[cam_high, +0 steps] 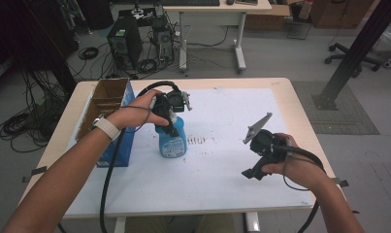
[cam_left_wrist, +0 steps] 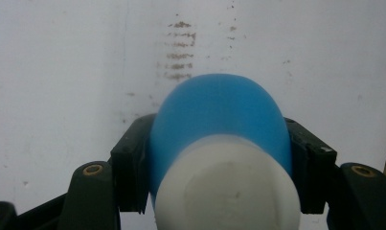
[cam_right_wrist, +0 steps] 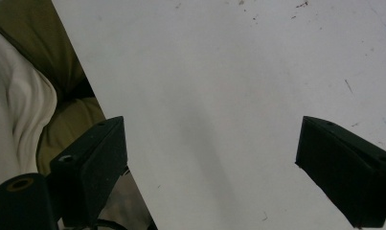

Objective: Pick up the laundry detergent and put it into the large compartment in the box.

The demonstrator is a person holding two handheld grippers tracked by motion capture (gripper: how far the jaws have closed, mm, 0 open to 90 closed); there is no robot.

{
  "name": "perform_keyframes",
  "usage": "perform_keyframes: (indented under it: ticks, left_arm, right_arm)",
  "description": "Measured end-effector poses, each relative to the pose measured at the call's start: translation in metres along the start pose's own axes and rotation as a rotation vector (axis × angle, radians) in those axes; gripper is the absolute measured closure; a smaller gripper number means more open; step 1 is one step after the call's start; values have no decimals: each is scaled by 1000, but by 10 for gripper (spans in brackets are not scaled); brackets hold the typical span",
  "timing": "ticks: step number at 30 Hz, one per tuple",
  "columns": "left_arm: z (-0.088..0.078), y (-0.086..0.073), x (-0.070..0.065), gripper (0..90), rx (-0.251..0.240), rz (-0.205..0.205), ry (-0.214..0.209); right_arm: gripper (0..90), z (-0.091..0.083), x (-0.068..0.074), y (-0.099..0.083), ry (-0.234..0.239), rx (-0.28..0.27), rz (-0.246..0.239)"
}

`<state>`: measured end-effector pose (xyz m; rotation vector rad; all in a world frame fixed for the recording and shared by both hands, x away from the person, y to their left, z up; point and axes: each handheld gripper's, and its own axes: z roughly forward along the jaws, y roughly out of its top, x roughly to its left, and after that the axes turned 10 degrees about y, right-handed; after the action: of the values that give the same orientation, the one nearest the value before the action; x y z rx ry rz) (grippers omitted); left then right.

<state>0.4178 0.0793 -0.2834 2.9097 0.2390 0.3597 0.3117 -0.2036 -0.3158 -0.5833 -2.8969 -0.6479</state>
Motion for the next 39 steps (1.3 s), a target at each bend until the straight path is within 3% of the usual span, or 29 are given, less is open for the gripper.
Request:
perform_keyframes:
  ticks: [15, 16, 39]
  left_arm:
    - [-8, 0, -1, 373, 1, -4, 13]
    - [-8, 0, -1, 373, -1, -20, 12]
    - [-24, -4, -1, 374, 13, -62, 49]
  right_arm:
    - [106, -2, 1, 0, -3, -4, -1]
    - [106, -2, 1, 0, -3, -5, -1]
    - [106, -5, 4, 0, -7, -8, -10]
